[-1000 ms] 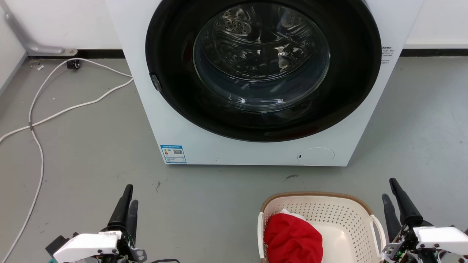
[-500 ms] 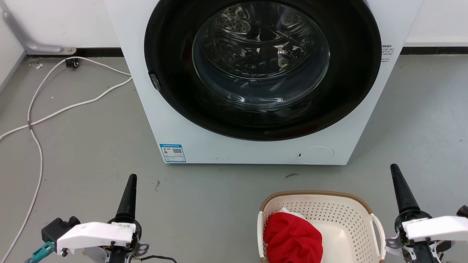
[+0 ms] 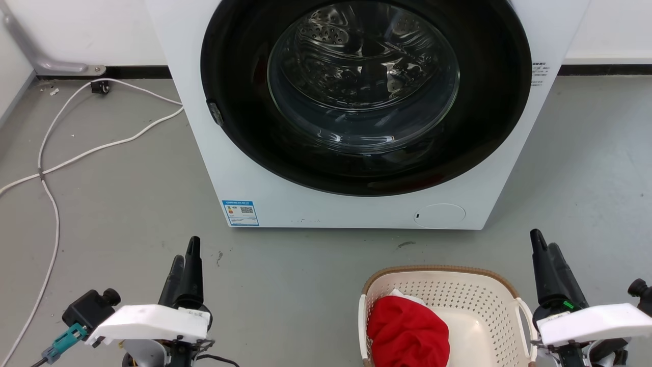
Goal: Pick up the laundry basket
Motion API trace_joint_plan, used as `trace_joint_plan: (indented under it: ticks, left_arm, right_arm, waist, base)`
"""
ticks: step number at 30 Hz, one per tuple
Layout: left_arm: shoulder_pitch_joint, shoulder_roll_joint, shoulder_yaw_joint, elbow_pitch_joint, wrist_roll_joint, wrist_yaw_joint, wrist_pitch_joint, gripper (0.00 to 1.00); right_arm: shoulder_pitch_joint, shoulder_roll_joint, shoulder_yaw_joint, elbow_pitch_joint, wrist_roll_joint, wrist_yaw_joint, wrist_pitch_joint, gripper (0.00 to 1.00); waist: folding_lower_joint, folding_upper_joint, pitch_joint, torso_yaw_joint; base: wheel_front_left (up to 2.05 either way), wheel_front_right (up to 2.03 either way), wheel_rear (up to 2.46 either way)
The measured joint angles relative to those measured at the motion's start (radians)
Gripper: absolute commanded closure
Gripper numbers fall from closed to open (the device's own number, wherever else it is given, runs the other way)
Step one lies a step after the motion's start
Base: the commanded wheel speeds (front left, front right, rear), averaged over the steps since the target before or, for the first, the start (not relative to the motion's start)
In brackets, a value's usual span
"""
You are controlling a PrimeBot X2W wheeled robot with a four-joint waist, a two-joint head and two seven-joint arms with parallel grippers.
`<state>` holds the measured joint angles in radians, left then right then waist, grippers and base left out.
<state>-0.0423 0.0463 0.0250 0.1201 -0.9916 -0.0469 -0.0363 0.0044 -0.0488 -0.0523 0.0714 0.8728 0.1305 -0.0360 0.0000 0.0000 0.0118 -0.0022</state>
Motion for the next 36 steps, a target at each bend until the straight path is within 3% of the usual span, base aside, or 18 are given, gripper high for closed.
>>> trace_joint_plan:
  ticks: [25,36]
  left_arm:
    - [0.029,0.002,-0.064,-0.075,0.404,0.03,-0.088,0.0]
    - [0.039,0.016,-0.103,-0.099,0.535,0.056,-0.117,0.0]
  right_arm:
    - [0.044,0.0,0.029,-0.096,-0.434,0.0,-0.088,0.0]
    - [0.06,0.0,0.037,-0.128,-0.569,0.0,-0.117,0.0]
  waist:
    - [0.0,0.0,-0.001,0.005]
    - [0.0,0.0,-0.002,0.007]
  base:
    - [0.0,0.0,0.0]
    - [0.0,0.0,0.0]
